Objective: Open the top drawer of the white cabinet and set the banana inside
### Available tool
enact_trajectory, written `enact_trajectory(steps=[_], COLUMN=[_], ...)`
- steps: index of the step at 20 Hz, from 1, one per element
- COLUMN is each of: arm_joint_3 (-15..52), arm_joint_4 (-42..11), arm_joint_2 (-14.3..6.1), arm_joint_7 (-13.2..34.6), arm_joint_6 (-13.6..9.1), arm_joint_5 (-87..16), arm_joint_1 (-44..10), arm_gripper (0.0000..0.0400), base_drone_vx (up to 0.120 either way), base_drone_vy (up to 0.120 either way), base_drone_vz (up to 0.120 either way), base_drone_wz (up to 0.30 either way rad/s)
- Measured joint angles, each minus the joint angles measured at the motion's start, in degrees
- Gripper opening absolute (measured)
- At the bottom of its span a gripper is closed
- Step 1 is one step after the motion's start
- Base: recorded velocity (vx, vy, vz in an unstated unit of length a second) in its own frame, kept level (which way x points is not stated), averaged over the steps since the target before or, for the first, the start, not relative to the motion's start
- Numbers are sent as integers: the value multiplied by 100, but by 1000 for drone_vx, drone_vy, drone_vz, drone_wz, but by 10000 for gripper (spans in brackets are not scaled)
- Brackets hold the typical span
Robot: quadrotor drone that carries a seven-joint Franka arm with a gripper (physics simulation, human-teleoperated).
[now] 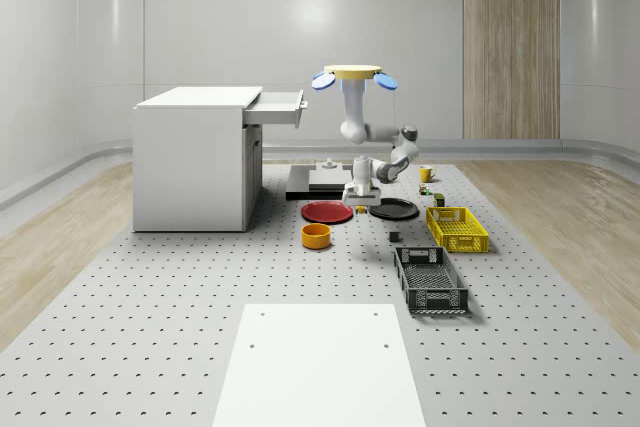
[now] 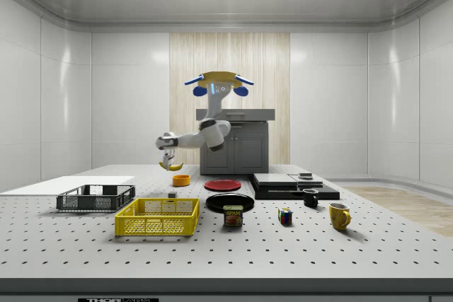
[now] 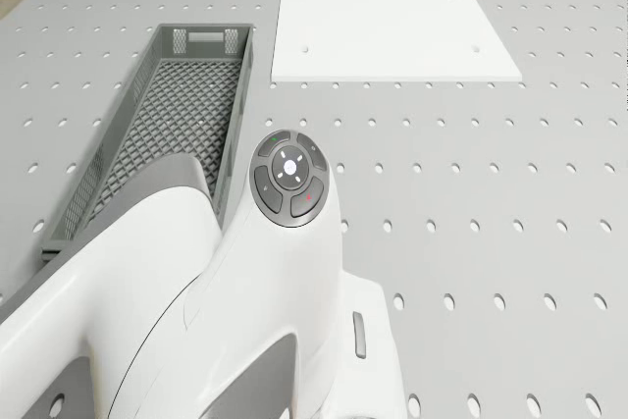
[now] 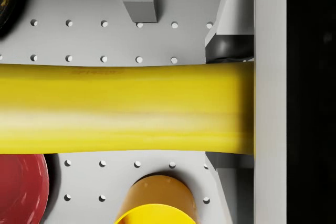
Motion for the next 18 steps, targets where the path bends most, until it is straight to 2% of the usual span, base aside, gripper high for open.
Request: enact_trajectory(steps=[18], arm_joint_3=[-64], arm_joint_4=[-12], arm_joint_2=[-176], arm_joint_7=[-89], arm_joint_6=[126], arm_joint_5=[-135], arm_joint_1=[54], arm_gripper=[190], base_drone_vx=[-120], base_drone_vy=[0], base_drone_vz=[120], base_drone_wz=[0])
